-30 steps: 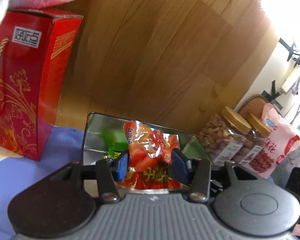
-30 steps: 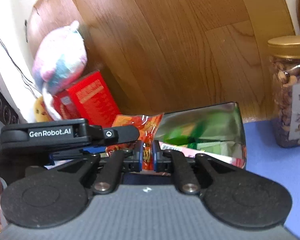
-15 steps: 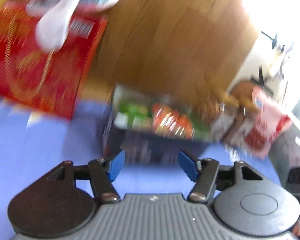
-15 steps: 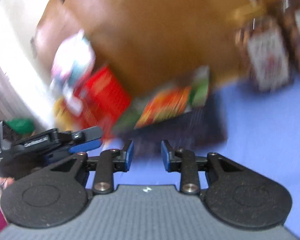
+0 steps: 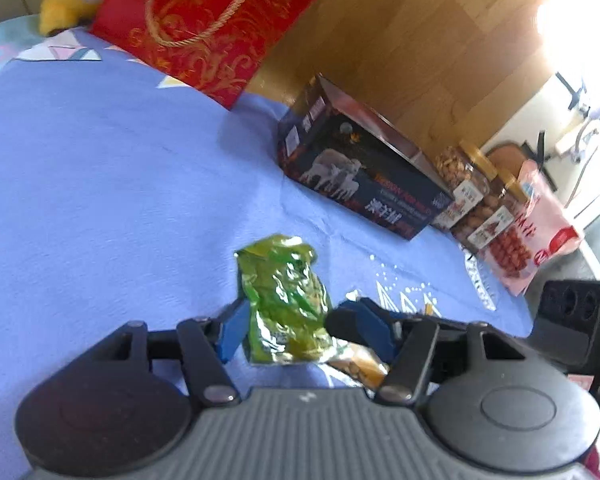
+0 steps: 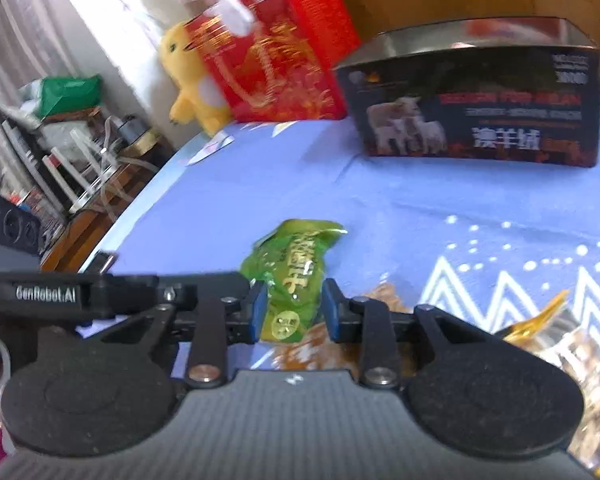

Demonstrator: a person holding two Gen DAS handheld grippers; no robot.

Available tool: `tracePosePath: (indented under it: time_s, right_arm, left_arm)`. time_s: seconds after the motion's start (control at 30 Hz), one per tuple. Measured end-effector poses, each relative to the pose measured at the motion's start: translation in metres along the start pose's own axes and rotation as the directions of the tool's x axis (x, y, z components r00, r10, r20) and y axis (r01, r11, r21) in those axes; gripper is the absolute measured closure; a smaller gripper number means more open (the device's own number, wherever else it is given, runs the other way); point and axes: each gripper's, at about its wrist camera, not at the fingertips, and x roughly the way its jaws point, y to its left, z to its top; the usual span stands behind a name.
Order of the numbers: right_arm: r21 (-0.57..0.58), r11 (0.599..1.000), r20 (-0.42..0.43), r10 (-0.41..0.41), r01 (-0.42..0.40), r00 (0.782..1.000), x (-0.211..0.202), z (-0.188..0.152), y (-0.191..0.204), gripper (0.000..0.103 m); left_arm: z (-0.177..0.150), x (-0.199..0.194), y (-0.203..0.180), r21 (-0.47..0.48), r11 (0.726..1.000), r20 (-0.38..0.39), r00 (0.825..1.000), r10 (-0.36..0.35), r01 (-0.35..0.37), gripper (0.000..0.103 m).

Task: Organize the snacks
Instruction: 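Reach both tools toward the green pickled packet, then close the left tool on the green pickled packet and lift it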

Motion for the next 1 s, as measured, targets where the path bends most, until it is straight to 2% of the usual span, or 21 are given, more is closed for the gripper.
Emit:
tracePosePath:
  time_s: [0.07, 0.17, 0.27, 0.37, 0.43, 0.5, 0.57, 0.6, 0.7, 0.87, 1.0]
  right_arm:
    - [0.046, 0.999, 0.016, 0.010, -0.010, 1.000, -0.003, 0.003, -0.005, 0.069]
    - [0.069, 0.996, 0.019, -0.052, 0.051, 0.998, 0.003, 0.009, -0.010, 0.069]
    - [0.069, 0.998, -0.015, -0.005, 0.006, 1.000, 0.014, 0.006, -0.008, 0.070]
    - [0.029, 1.000, -0.026, 0.006, -0.005, 1.000, 0.020, 0.004, 0.004, 0.069]
    - [0.015, 0.999, -0.029, 0.029, -0.029, 0.999, 0.022, 0.001, 0.008, 0.067]
    - [-0.020, 1.000, -0.011, 0.017, -0.017, 1.000, 0.022, -0.002, 0.014, 0.068]
    - [-0.044, 0.999, 0.003, -0.005, 0.005, 1.000, 0.024, -0.004, 0.018, 0.069]
    - [-0.053, 0.999, 0.011, -0.013, 0.013, 1.000, 0.024, -0.005, 0.020, 0.069]
    - [-0.057, 0.998, 0.032, -0.008, 0.010, 0.999, 0.024, -0.007, 0.018, 0.067]
    - [-0.034, 0.999, 0.055, 0.043, -0.041, 0.998, 0.021, -0.010, 0.011, 0.050]
    - [-0.075, 0.996, 0.038, 0.053, -0.050, 0.998, 0.023, -0.009, 0.018, 0.047]
  left_arm:
    - [0.003, -0.005, 0.006, -0.017, 1.000, 0.010, 1.000, 0.001, -0.001, 0.043]
    - [0.009, -0.007, 0.011, -0.028, 1.000, 0.025, 1.000, 0.014, -0.014, 0.043]
    - [0.010, 0.006, 0.013, -0.021, 1.000, -0.003, 1.000, -0.010, 0.010, 0.041]
    - [0.011, 0.010, 0.014, -0.022, 0.999, 0.007, 0.999, -0.036, 0.036, 0.041]
    - [0.011, 0.010, 0.019, -0.045, 0.997, 0.011, 0.998, -0.061, 0.062, 0.045]
    - [0.010, 0.009, 0.022, -0.045, 0.998, 0.015, 0.999, -0.045, 0.046, 0.064]
    - [0.009, 0.006, 0.026, -0.062, 0.997, 0.017, 0.999, -0.034, 0.035, 0.073]
    - [0.009, 0.005, 0.029, -0.080, 0.996, 0.020, 0.999, -0.040, 0.041, 0.082]
    - [0.010, 0.000, 0.031, -0.089, 0.995, 0.026, 0.999, -0.042, 0.044, 0.087]
    - [0.012, -0.010, 0.021, -0.058, 0.994, 0.059, 0.994, -0.087, 0.090, 0.091]
    - [0.013, -0.011, 0.013, -0.030, 0.995, 0.062, 0.994, -0.090, 0.092, 0.091]
